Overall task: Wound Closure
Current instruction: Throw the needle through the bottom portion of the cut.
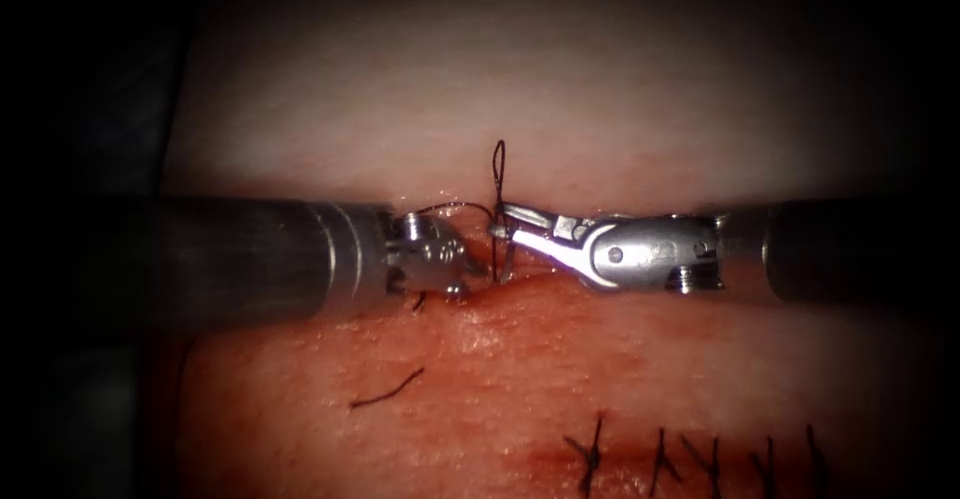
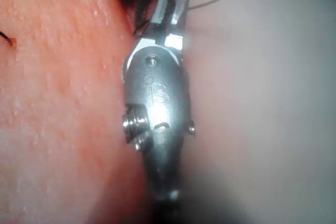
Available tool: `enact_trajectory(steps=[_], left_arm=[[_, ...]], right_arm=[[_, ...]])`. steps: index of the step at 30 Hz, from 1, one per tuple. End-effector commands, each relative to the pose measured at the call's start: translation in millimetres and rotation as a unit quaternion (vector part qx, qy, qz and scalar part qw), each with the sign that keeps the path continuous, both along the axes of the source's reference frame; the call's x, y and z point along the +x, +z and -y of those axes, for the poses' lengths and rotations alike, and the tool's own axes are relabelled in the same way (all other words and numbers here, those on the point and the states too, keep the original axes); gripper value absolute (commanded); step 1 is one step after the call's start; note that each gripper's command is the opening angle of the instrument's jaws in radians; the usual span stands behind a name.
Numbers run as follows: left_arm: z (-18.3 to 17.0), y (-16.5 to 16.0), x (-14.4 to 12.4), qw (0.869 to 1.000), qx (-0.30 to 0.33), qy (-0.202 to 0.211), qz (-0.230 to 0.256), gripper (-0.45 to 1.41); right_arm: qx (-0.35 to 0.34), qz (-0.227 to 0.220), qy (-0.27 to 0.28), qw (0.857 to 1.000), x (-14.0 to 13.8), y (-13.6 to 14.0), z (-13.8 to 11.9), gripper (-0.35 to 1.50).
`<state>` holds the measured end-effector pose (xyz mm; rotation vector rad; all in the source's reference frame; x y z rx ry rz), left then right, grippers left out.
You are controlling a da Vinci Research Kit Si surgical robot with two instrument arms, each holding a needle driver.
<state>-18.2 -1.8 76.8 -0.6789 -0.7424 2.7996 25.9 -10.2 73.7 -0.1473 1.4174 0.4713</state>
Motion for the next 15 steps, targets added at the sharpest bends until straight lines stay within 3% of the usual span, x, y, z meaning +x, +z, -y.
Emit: enact_trajectory(steps=[1, 6, 9, 10, 15], left_arm=[[-0.2, 0.4, -0.5, 1.000, -0.003, -0.002, 0.001, 0.19], [-0.9, -0.5, -0.1, 0.999, -0.009, -0.028, 0.017, 0.12], [-2.6, -2.9, 0.4, 0.995, -0.038, -0.074, 0.063, -0.03], [-3.7, -4.3, 0.7, 0.989, -0.062, -0.097, 0.090, -0.03], [-3.9, -7.9, 1.3, 0.975, -0.102, -0.150, 0.131, 0.02]], right_arm=[[0.003, -0.001, -0.002, 1.000, 0.7, 0.6, 0.2, -0.35], [0.027, -0.001, -0.006, 1.000, 0.7, 0.7, -0.2, -0.35], [0.054, 0.000, -0.010, 0.998, 0.7, 0.9, -0.7, -0.35], [0.062, 0.001, -0.012, 0.998, 0.6, 1.0, -1.0, -0.35], [0.099, 0.000, -0.010, 0.995, 0.3, 1.4, -1.5, -0.35]])
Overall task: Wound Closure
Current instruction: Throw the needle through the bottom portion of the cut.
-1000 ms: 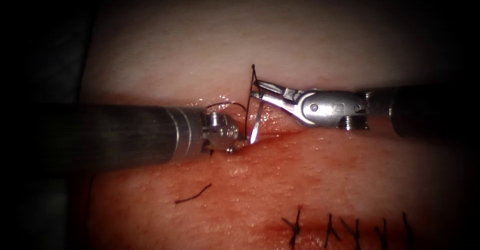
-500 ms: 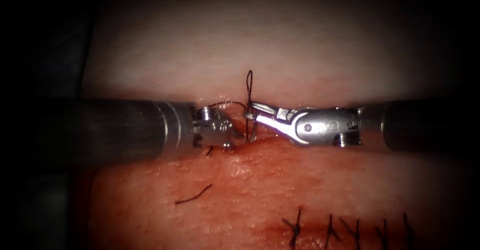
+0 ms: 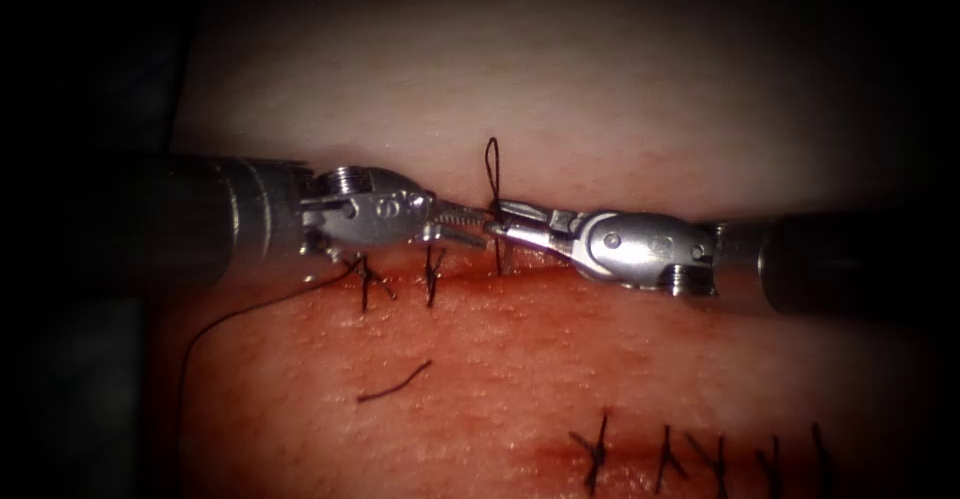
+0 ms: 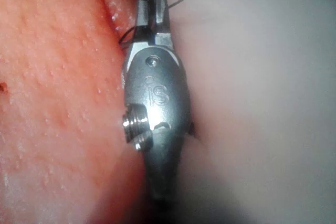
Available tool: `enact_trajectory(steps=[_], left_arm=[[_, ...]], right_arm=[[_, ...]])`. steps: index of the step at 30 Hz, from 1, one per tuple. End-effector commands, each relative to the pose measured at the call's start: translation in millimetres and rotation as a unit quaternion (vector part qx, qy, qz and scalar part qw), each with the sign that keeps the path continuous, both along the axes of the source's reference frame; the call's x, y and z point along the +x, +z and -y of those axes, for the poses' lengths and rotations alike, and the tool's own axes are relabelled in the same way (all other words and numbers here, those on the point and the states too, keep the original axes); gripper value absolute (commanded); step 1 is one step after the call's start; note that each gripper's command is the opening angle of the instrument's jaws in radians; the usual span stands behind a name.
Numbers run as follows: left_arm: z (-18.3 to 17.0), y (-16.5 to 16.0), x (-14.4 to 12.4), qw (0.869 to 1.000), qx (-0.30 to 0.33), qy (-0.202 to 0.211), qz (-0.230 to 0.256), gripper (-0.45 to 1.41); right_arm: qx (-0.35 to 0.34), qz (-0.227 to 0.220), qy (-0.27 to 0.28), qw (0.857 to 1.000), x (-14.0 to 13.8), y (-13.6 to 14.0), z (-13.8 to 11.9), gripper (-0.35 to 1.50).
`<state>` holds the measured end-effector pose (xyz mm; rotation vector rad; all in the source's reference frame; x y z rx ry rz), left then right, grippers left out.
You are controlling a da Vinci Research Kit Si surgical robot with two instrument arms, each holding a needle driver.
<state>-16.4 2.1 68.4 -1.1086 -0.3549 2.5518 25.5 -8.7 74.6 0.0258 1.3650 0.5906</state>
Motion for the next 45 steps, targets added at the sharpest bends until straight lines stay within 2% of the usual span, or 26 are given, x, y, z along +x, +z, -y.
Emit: enact_trajectory(steps=[1, 4, 10, 16, 23, 32, 35, 39, 42, 45], left_arm=[[0.4, -0.2, -0.5, 1.000, -0.006, -0.005, 0.002, 0.02], [3.0, -1.3, -0.9, 1.000, -0.020, -0.006, -0.004, -0.06], [7.8, -0.2, -1.5, 0.999, -0.032, 0.000, 0.002, -0.21], [10.7, 1.2, -2.3, 0.999, -0.039, 0.004, 0.014, -0.21], [13.1, 2.0, -3.1, 0.999, -0.037, 0.024, 0.017, -0.23], [13.2, 2.6, -3.7, 0.999, -0.037, 0.026, 0.014, -0.23], [13.2, 3.1, -4.0, 0.999, -0.035, 0.025, 0.012, -0.23], [13.2, 4.7, -4.0, 0.999, -0.029, 0.025, 0.006, -0.23], [13.2, 6.1, -3.7, 0.999, -0.024, 0.022, 0.004, -0.23], [13.1, 6.8, -3.5, 1.000, -0.021, 0.020, 0.003, -0.23]], right_arm=[[0.004, 0.001, 0.000, 1.000, 0.7, 0.5, 0.0, -0.35], [0.023, 0.000, 0.006, 1.000, 0.6, 0.5, -0.5, -0.35], [0.081, -0.016, 0.022, 0.996, 0.5, 0.3, -1.8, -0.35], [0.127, -0.022, 0.023, 0.991, 0.5, 0.5, -2.4, -0.35], [0.146, -0.028, 0.007, 0.989, 0.4, 0.8, -2.3, -0.35], [0.158, -0.049, -0.031, 0.986, 0.1, 0.8, -2.3, -0.35], [0.186, -0.060, -0.029, 0.980, 0.2, 0.8, -2.3, -0.35], [0.257, -0.079, -0.010, 0.963, 0.2, 0.8, -2.6, -0.35], [0.284, -0.086, -0.002, 0.955, 0.2, 0.8, -2.7, -0.35], [0.284, -0.087, -0.002, 0.955, 0.3, 0.8, -2.8, -0.35]])
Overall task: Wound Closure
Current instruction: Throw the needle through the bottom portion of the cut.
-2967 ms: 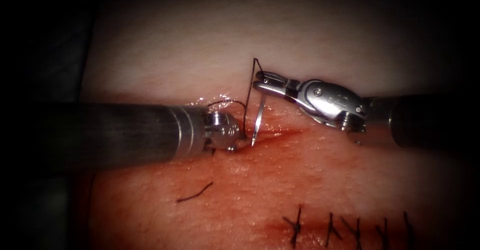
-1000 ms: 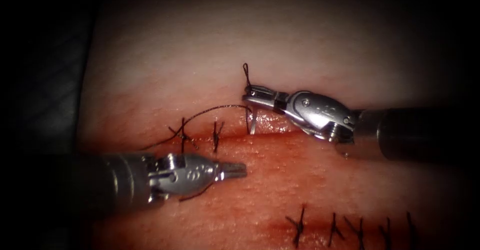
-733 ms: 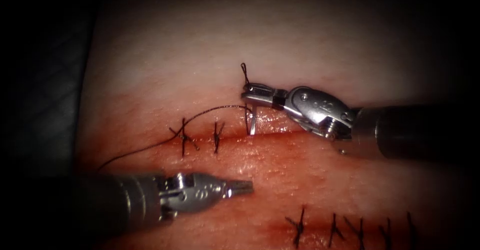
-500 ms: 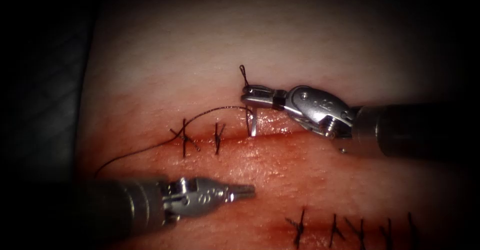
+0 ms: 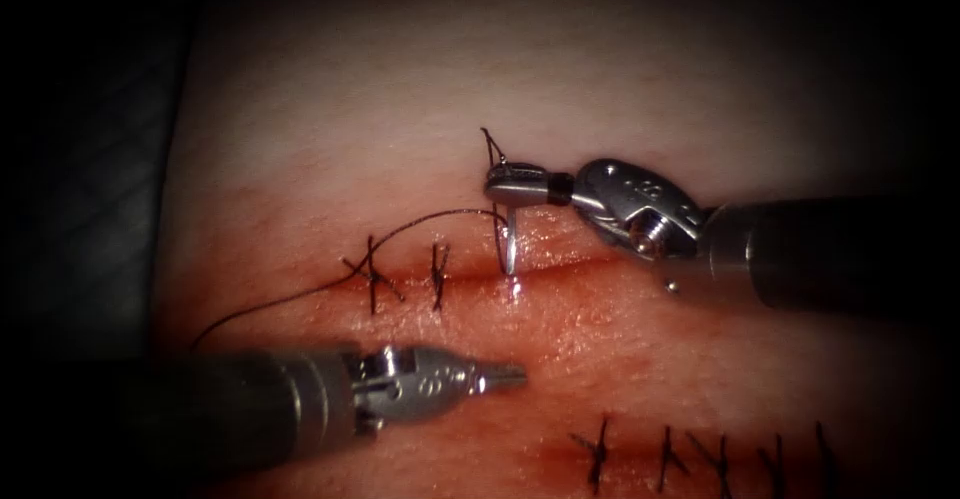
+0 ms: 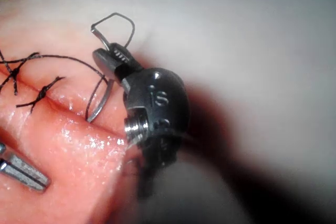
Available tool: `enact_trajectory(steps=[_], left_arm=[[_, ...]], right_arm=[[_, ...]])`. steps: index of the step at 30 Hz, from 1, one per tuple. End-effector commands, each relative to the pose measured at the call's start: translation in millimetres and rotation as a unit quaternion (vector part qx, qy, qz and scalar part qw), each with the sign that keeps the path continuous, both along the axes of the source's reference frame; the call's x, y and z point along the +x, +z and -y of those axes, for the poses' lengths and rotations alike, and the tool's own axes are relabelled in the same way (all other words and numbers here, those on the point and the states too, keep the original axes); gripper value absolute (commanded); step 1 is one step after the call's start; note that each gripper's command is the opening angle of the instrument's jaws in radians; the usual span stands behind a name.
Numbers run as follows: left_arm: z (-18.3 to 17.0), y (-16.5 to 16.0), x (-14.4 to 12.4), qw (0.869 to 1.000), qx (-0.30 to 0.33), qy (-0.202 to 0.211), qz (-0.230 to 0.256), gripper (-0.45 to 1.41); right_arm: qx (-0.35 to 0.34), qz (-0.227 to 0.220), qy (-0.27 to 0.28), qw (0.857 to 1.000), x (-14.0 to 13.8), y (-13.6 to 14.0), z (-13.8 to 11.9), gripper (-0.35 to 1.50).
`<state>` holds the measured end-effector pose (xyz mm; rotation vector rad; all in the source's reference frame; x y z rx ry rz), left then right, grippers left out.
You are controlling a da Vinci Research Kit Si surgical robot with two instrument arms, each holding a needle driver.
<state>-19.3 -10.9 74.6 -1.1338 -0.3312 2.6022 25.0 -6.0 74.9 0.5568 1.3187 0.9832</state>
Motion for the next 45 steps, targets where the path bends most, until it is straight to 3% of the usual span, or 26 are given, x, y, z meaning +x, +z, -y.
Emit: enact_trajectory(steps=[1, 14, 22, 33, 40, 45], left_arm=[[0.0, 1.0, -0.2, 1.000, 0.004, -0.002, -0.001, -0.23], [0.5, 1.1, 0.3, 1.000, 0.006, 0.007, -0.006, -0.23], [0.4, 1.4, 0.3, 1.000, 0.006, 0.008, -0.006, -0.25], [0.3, 1.6, 0.2, 1.000, 0.006, 0.007, -0.006, -0.25], [0.4, 1.4, 0.5, 1.000, 0.008, 0.007, -0.006, -0.25], [0.2, 1.3, 0.9, 1.000, 0.012, 0.006, -0.005, -0.25]], right_arm=[[-0.001, -0.001, -0.001, 1.000, 0.7, 0.5, -0.1, -0.35], [0.078, -0.063, -0.048, 0.994, 2.1, 1.0, 0.0, -0.35], [0.157, -0.099, -0.050, 0.981, 3.3, 0.9, 0.2, -0.35], [0.278, -0.105, -0.029, 0.954, 3.8, 0.1, 1.4, -0.35], [0.288, -0.085, -0.004, 0.954, 3.4, -0.5, 3.0, -0.35], [0.328, -0.090, 0.002, 0.940, 3.3, -1.1, 4.6, -0.35]])
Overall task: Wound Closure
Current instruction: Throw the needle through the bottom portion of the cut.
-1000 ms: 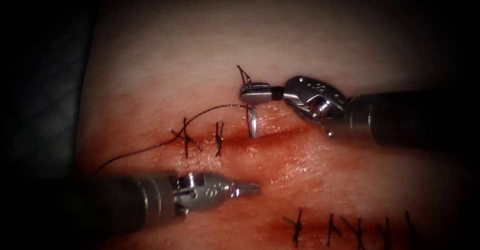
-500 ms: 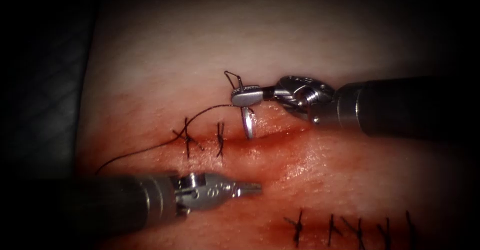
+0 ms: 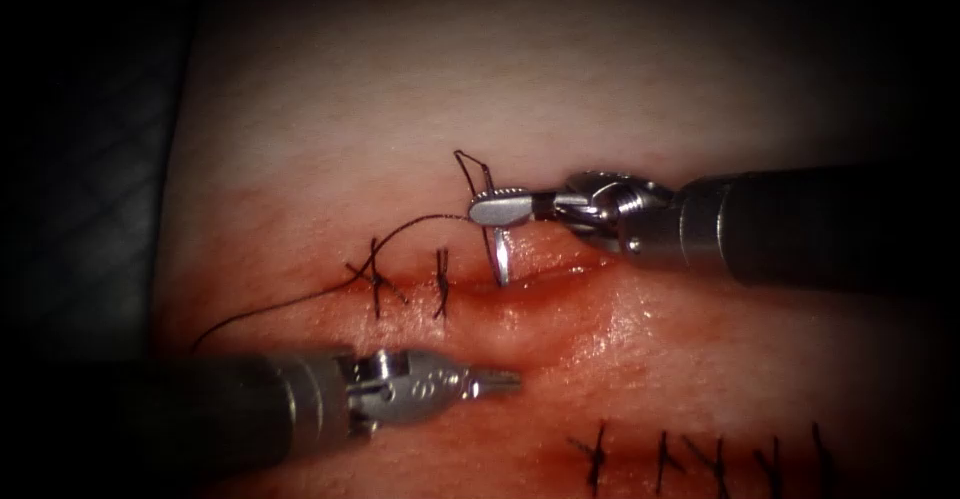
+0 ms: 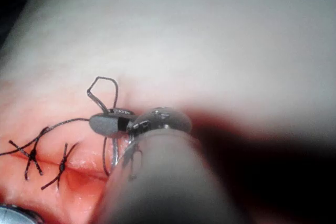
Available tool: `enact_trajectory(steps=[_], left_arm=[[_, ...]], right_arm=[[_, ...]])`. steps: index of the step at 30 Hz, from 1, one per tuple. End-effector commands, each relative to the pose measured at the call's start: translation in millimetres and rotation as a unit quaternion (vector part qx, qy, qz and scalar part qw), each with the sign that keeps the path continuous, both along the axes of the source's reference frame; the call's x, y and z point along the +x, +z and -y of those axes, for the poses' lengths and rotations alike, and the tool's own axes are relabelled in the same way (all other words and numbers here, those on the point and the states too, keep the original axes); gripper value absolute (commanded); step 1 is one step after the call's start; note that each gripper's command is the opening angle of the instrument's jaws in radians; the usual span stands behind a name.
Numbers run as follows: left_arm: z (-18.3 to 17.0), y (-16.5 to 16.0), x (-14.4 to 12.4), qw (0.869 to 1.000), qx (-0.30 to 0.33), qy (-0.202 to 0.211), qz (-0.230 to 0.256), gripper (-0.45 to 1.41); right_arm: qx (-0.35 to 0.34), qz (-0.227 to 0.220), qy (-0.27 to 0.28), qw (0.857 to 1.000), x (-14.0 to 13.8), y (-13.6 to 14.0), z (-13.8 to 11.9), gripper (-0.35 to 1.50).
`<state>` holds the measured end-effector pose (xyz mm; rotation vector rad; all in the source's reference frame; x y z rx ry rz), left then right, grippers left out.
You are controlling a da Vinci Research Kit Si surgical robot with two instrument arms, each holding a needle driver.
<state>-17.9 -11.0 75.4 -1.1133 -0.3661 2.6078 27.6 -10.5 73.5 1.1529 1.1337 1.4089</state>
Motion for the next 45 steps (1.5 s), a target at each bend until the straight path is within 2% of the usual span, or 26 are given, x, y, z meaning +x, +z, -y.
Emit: enact_trajectory(steps=[1, 7, 12, 17, 19, 27, 40, 43, 44, 45], left_arm=[[0.1, 0.5, -0.5, 1.000, 0.000, 0.000, 0.001, -0.25], [0.1, 0.5, -0.6, 1.000, 0.000, -0.001, 0.000, -0.25], [-0.1, 0.4, -0.6, 1.000, 0.001, -0.001, 0.001, -0.25], [-0.3, 0.3, -0.6, 1.000, 0.003, -0.001, 0.001, -0.25], [-0.3, 0.3, -0.6, 1.000, 0.003, -0.001, 0.001, -0.25], [-0.5, 0.1, -0.5, 1.000, 0.004, -0.001, 0.001, -0.26], [-0.6, -0.1, -0.2, 1.000, 0.005, 0.000, 0.002, -0.30], [-0.4, -0.3, -0.4, 1.000, 0.005, -0.001, 0.001, -0.31], [-0.3, -0.4, -0.4, 1.000, 0.005, -0.001, 0.001, -0.31], [-0.2, -0.3, -0.4, 1.000, 0.004, -0.001, 0.001, -0.31]], right_arm=[[0.018, -0.014, -0.003, 1.000, 0.7, 0.2, 0.3, -0.35], [0.078, -0.044, -0.002, 0.996, 1.6, -1.2, 2.3, -0.35], [0.160, -0.057, 0.003, 0.985, 2.0, -2.5, 3.9, -0.35], [0.211, -0.062, 0.002, 0.975, 2.1, -2.8, 5.2, -0.35], [0.224, -0.051, 0.000, 0.973, 2.2, -3.1, 6.2, -0.35], [0.243, -0.047, -0.008, 0.969, 2.6, -4.4, 7.7, -0.35], [0.250, -0.026, -0.003, 0.968, 2.1, -5.1, 8.1, -0.35], [0.212, -0.032, 0.024, 0.976, 1.8, -5.1, 6.3, -0.35], [0.172, -0.020, 0.041, 0.984, 1.8, -5.2, 5.3, -0.35], [0.125, -0.022, 0.051, 0.991, 1.7, -5.1, 4.5, -0.25]])
